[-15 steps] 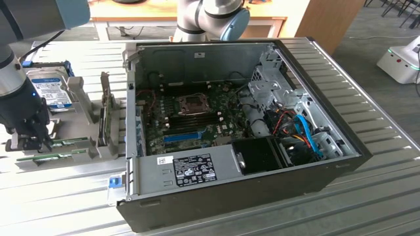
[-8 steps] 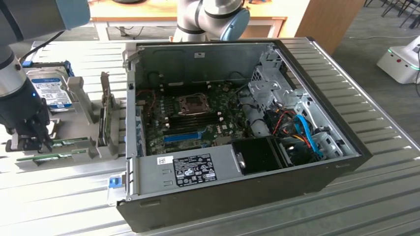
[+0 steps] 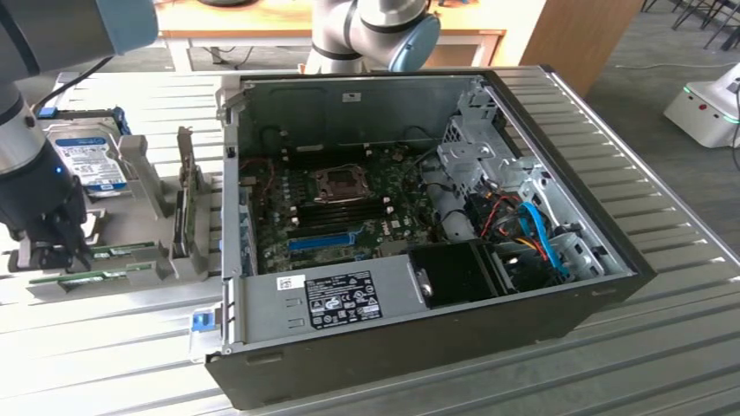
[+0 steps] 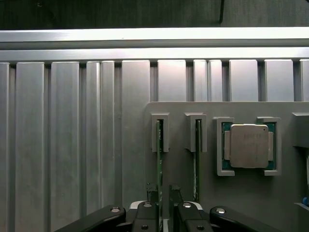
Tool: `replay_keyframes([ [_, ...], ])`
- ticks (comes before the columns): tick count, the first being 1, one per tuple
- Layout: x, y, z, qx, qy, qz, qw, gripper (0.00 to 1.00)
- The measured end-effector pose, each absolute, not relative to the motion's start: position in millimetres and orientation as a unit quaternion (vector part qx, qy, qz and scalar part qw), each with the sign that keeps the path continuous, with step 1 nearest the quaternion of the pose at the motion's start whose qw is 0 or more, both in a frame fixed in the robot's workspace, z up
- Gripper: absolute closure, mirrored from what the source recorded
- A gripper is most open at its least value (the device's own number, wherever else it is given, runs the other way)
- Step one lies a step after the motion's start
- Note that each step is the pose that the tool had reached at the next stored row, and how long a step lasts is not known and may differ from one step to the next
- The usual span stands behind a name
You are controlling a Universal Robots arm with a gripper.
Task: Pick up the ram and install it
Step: 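Pick up the ram and move it above insertion slot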
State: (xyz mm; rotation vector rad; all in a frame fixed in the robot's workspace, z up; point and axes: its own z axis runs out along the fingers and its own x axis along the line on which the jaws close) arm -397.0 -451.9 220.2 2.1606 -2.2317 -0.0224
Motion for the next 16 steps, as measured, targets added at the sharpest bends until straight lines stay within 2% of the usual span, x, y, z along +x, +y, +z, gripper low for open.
replay_keyframes([
  [16,-391.1,-454.0,220.2,0.695,-0.718,-0.007,0.018,0.77],
])
